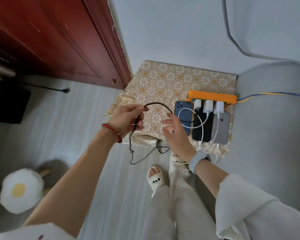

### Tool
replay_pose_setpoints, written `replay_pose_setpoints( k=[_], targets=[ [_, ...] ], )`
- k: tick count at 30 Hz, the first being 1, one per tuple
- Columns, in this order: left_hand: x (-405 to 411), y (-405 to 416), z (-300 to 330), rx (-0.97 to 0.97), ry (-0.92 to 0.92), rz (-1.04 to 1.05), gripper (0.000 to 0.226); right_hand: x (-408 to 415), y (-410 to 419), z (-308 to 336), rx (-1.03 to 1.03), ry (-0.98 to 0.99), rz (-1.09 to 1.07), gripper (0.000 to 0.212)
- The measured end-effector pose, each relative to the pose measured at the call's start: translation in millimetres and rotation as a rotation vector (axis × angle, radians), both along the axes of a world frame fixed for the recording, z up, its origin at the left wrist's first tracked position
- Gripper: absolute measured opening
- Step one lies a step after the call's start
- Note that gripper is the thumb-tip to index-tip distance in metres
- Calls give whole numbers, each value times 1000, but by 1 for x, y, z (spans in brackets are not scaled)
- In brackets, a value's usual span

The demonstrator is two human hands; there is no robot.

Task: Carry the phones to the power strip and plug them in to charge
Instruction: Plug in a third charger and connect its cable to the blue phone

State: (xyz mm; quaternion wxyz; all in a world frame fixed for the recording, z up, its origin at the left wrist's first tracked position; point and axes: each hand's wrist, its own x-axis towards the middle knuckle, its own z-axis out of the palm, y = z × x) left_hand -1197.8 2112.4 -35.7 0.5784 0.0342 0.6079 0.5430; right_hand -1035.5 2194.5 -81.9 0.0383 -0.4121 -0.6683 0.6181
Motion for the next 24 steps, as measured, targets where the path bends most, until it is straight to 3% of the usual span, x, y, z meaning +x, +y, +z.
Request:
replay_pose_setpoints(
  k=[2, 5, 8, 10, 13, 15, 18, 21, 24],
  targets=[
    [4, 4, 6, 71, -171, 21, 18, -2, -4, 7, -57, 24, 57, 49],
    [6, 10, 11, 142, -362, 125, 19, -1, -20, 13, -191, 25, 408, 44],
    [4, 18, 10, 134, -409, 280, 18, 4, -38, 12, -299, -41, 558, 25],
    [-1, 16, 5, 105, -338, 330, 17, 12, -40, 11, -208, -110, 493, 21],
    [2, 4, -10, -52, -107, 211, 23, 25, -20, 16, -157, -92, 190, 20],
    [21, -5, -20, -120, -27, 61, 41, 25, 2, 28, -189, 19, 30, 18],
    [67, -4, -23, -69, 13, -290, 58, 13, 31, 48, -152, 137, -99, 16],
    [97, 14, -26, 12, 255, -553, 39, 1, 48, 56, -31, 136, -188, 15],
    [94, 39, -27, -94, 509, -394, 17, 9, 66, 44, 121, 93, -270, 23]
  ],
)
